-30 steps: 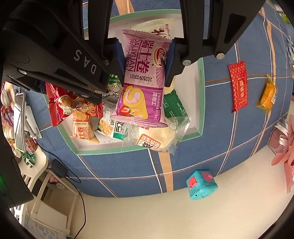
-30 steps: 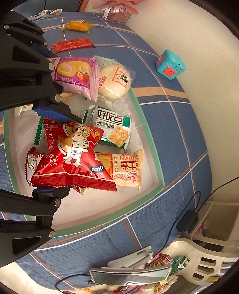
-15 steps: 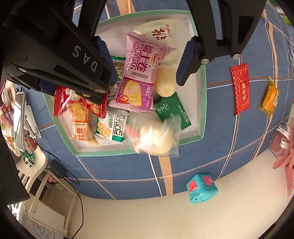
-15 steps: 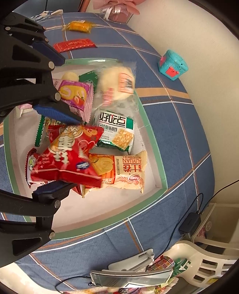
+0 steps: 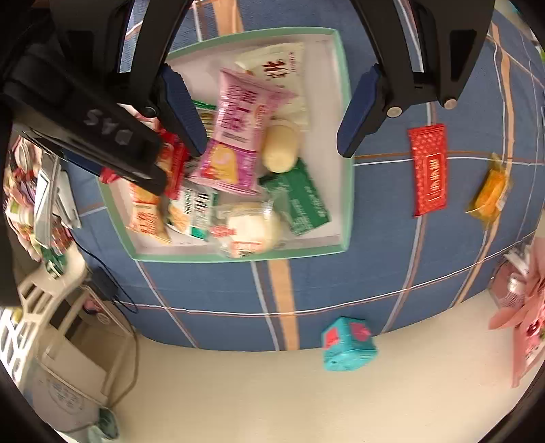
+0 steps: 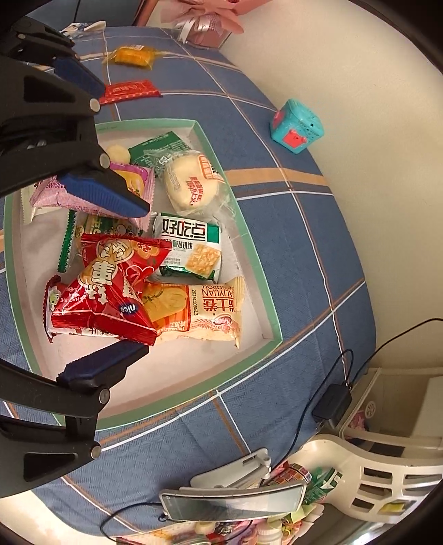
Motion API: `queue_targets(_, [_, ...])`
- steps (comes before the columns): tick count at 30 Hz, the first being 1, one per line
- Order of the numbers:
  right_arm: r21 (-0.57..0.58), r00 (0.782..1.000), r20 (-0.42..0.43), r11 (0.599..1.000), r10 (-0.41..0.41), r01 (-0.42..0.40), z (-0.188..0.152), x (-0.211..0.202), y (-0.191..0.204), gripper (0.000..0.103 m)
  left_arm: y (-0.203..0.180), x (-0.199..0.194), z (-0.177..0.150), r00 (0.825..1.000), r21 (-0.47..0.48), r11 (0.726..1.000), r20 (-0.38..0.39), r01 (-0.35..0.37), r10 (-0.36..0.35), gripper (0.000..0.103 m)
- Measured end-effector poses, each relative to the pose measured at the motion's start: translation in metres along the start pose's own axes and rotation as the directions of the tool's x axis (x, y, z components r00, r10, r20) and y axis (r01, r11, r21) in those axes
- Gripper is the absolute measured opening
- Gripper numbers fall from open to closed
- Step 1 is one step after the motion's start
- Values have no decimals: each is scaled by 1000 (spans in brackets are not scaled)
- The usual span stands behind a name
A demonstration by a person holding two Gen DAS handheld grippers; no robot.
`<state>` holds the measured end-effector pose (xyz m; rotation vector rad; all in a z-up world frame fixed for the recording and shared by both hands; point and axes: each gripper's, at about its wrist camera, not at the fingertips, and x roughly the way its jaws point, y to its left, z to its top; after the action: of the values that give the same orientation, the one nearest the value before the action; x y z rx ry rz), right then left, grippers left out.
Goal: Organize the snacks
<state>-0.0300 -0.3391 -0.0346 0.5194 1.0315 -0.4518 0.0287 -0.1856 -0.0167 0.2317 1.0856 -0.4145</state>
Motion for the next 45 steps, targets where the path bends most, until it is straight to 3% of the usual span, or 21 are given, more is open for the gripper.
queue_targets(18, [-79,1000,22,997,8,-7,-6,-11,23,77,78,-13,6,995,-228,971,42,-73,85,80])
queue_targets(22, [-86,1000,24,996,7,-5,-7,-11,25,80,86,-13,6,995,-249,966,47,-70,84,85])
queue_targets(25, [-85,999,36,996,0,3,-7,-12,26,103,89,-13,6,995,-259,963,58,-68,86,91])
queue_targets(38, [-99,999,38,995,0,3,-8,-12,32,103,93,-10,6,995,-270,960,52,-73,90,92])
queue_targets(45, [-139,999,43,990,2,4,-12,-15,55,103,107,-12,6,995,-292,954,47,-72,90,92])
